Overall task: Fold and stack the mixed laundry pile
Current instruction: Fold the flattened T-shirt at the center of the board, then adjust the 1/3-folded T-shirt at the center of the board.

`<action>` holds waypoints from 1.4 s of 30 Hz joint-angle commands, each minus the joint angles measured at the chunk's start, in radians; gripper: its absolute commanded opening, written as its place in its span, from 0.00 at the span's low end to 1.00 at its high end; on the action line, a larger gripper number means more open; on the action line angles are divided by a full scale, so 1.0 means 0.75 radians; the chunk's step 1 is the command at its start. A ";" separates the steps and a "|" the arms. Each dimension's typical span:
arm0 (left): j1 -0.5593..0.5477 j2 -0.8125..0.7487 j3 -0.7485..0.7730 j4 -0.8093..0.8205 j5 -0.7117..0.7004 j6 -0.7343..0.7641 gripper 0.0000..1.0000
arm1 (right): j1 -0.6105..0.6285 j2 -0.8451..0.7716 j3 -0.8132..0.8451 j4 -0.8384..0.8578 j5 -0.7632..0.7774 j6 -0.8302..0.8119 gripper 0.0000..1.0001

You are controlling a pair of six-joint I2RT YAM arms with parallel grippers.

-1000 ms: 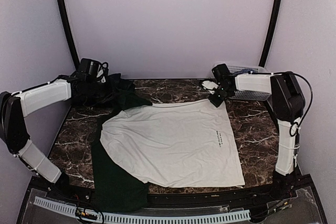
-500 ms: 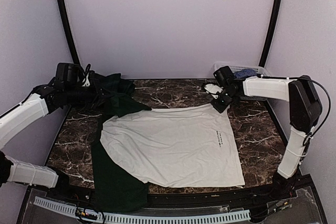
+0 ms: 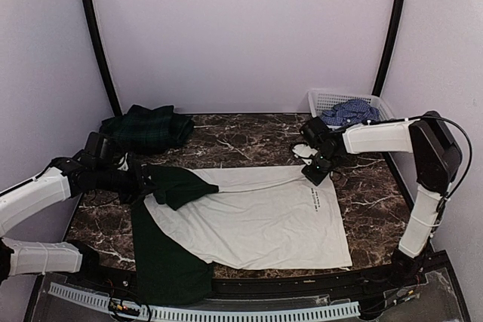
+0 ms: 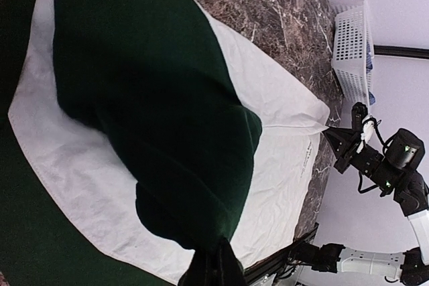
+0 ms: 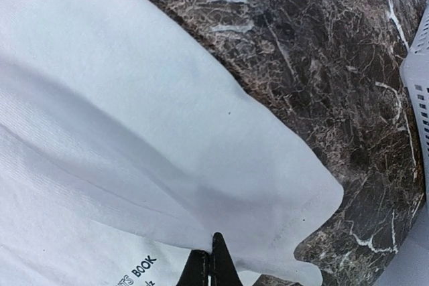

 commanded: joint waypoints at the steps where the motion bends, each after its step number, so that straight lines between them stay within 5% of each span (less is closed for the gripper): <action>1: -0.007 0.010 -0.074 0.053 -0.001 -0.020 0.00 | 0.027 0.054 -0.035 -0.013 0.031 0.064 0.00; 10: -0.007 0.053 -0.112 0.059 -0.014 0.003 0.00 | 0.055 0.067 -0.035 -0.074 0.036 0.114 0.01; 14: -0.007 0.042 -0.058 0.013 0.031 0.061 0.22 | 0.058 0.030 -0.027 -0.152 0.040 0.163 0.48; 15: -0.007 0.020 -0.025 -0.024 0.029 0.076 0.36 | 0.058 0.011 -0.028 -0.156 0.034 0.173 0.54; 18: -0.007 -0.030 0.064 -0.114 -0.005 0.146 0.49 | 0.057 -0.102 -0.020 -0.158 0.018 0.198 0.66; 23: -0.007 -0.037 0.258 -0.346 -0.250 0.296 0.53 | 0.057 -0.180 0.075 -0.166 -0.090 0.222 0.67; 29: -0.041 0.033 0.277 -0.376 -0.256 0.395 0.53 | 0.111 -0.179 0.163 -0.105 -0.361 0.290 0.63; 42: -0.478 0.279 0.347 -0.444 -0.486 0.607 0.44 | 0.205 -0.078 0.238 0.106 -0.727 0.435 0.54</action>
